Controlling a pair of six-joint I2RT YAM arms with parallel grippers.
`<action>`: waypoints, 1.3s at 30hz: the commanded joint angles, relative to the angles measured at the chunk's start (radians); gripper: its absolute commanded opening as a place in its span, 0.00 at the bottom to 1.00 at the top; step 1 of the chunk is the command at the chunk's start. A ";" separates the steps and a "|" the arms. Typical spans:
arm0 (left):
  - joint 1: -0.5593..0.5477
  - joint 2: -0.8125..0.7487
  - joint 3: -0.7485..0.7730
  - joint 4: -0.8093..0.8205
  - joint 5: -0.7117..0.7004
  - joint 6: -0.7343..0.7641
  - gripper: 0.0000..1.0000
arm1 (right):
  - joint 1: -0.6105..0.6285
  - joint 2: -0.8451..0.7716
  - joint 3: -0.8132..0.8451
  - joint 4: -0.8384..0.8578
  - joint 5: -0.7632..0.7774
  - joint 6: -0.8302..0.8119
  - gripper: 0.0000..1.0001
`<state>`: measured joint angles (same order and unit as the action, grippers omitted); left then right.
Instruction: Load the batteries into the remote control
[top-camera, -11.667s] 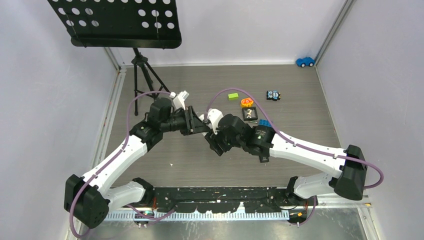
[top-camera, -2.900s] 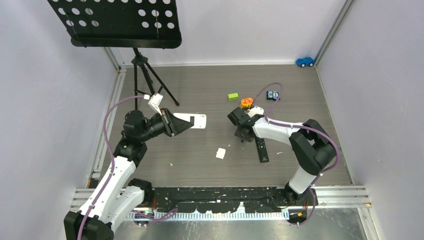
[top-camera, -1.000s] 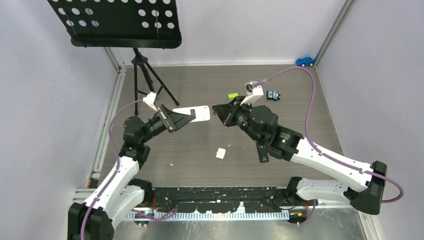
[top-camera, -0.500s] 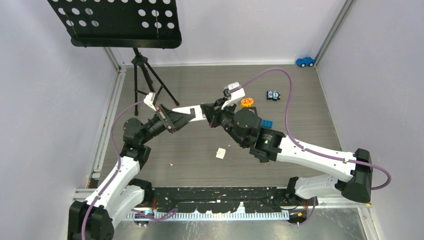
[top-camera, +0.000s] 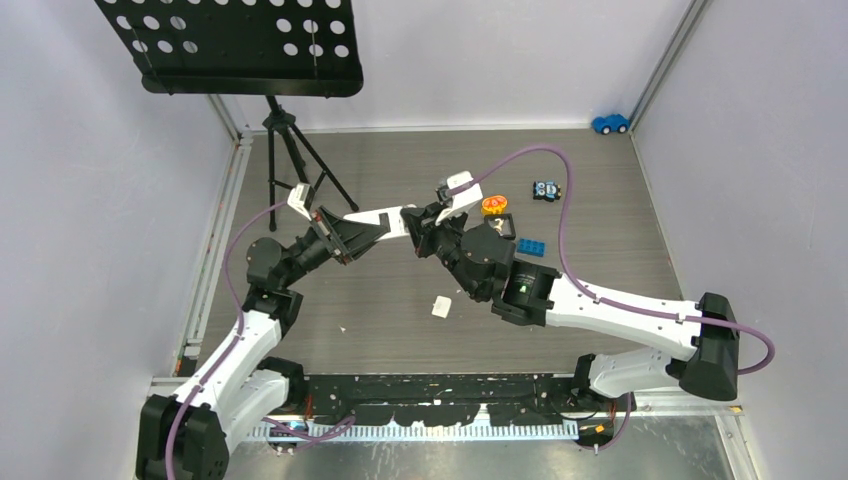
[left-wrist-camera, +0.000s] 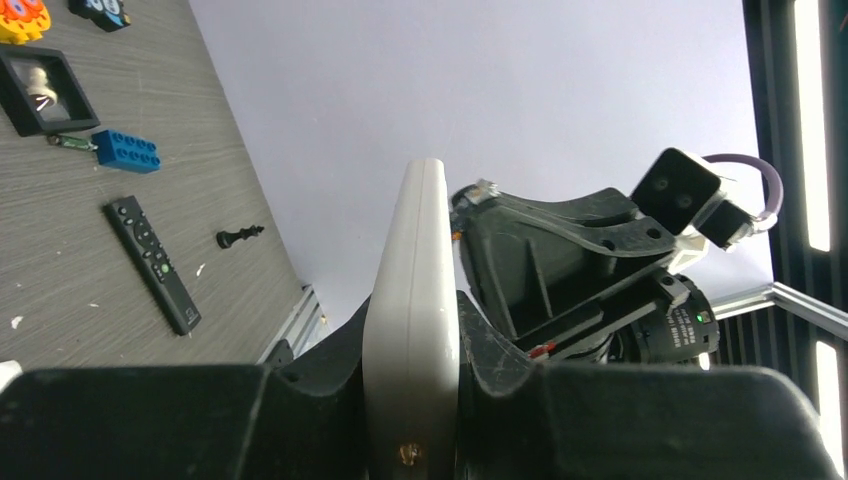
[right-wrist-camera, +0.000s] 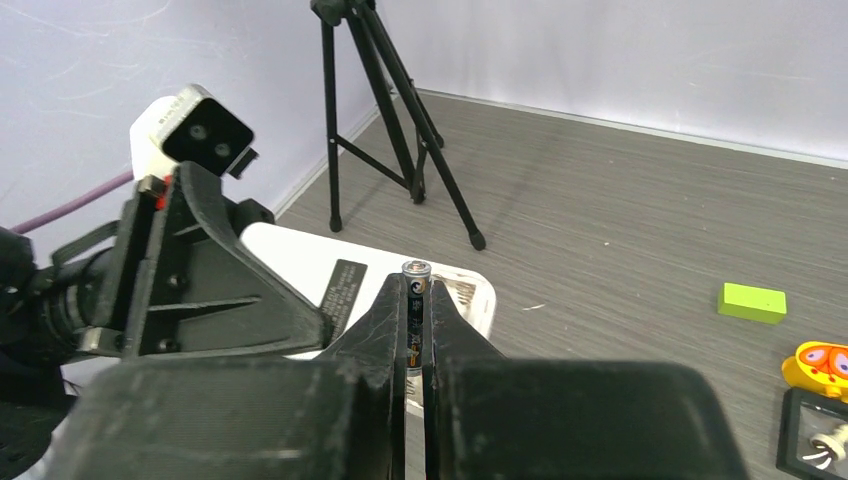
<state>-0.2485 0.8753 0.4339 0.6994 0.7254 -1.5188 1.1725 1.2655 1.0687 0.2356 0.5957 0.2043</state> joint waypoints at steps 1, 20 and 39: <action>-0.002 -0.005 0.008 0.119 -0.009 -0.028 0.00 | 0.007 -0.011 -0.012 0.036 0.060 -0.021 0.02; -0.002 0.000 0.009 0.195 -0.020 -0.019 0.00 | 0.007 -0.005 0.075 -0.147 0.069 0.084 0.24; -0.002 -0.003 0.003 0.184 -0.034 0.028 0.00 | 0.007 -0.091 0.119 -0.229 -0.006 0.217 0.55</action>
<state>-0.2485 0.8860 0.4274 0.7834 0.7143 -1.5204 1.1809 1.2400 1.1526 0.0334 0.6006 0.3450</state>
